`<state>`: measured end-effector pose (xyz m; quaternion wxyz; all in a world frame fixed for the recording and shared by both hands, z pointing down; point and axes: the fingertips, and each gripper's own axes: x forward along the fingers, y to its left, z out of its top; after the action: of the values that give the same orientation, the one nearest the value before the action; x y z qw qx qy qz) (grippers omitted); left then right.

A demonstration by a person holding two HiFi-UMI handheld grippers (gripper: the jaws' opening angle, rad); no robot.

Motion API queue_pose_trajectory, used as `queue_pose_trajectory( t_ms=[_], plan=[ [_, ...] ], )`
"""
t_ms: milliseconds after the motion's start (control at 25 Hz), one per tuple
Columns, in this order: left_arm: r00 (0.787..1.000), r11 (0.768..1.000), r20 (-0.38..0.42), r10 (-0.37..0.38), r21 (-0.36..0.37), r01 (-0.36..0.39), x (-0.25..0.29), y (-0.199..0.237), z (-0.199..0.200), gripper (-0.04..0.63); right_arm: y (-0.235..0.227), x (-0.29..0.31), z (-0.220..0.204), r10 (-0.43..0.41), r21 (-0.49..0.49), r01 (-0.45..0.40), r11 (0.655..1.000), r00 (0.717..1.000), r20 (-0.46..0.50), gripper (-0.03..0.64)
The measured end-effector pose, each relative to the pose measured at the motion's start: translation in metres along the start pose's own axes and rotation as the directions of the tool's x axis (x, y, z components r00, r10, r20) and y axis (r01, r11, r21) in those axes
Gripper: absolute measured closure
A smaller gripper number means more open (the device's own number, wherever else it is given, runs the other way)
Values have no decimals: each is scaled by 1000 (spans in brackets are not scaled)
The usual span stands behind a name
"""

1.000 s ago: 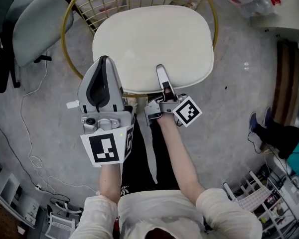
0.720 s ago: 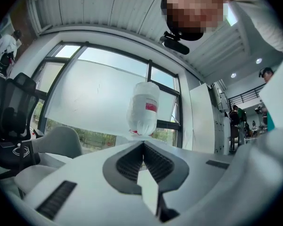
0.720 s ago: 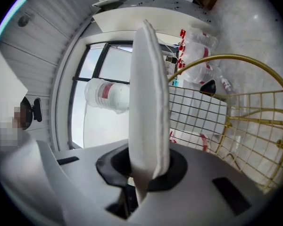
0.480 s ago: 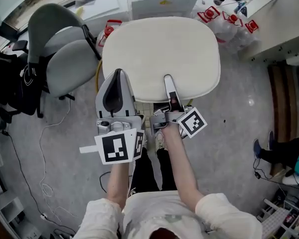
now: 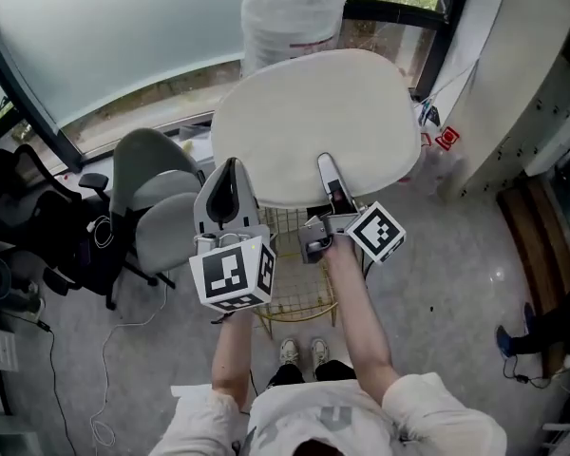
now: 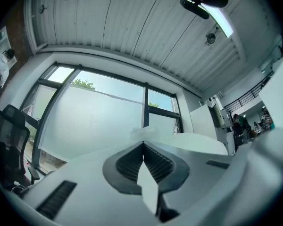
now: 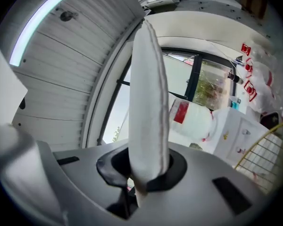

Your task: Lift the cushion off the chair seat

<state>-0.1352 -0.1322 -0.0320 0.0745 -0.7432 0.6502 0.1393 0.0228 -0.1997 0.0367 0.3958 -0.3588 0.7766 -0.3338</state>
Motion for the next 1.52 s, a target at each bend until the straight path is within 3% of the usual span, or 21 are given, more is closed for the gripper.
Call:
queue_pose_trajectory(
  t_ms=[80, 320, 480, 720, 840, 1000, 1240, 1400, 1520],
  plan=[
    [1000, 1000, -5, -21, -14, 21, -6, -6, 19, 581, 31, 1, 11, 21, -48, -21, 999, 1000, 4, 574],
    [997, 999, 74, -36, 17, 35, -12, -17, 79, 581, 104, 7, 39, 77, -240, -71, 968, 997, 14, 574],
    [993, 998, 119, -25, 54, 19, -13, -17, 108, 581, 129, 5, 57, 67, -395, -47, 917, 997, 38, 574],
    [990, 999, 137, -28, 22, 25, -14, -24, 118, 581, 155, -12, 85, 67, -569, 9, 823, 991, 113, 574],
    [990, 999, 140, -23, 45, 17, -23, -24, 120, 581, 161, -21, 83, 50, -665, 55, 744, 989, 137, 574],
    [992, 999, 123, -10, 48, 4, -26, -24, 114, 581, 166, -30, 79, 13, -783, 122, 610, 986, 164, 574],
    [991, 999, 128, -32, 21, 29, -31, -31, 93, 581, 155, -46, 63, -35, -880, 178, 440, 983, 182, 574],
    [991, 999, 125, -45, 12, 44, -31, -37, 83, 581, 150, -53, 53, -60, -914, 189, 359, 982, 179, 574],
    [992, 999, 117, -53, 18, 52, -30, -42, 79, 581, 146, -56, 47, -75, -926, 188, 328, 982, 173, 574]
  ],
)
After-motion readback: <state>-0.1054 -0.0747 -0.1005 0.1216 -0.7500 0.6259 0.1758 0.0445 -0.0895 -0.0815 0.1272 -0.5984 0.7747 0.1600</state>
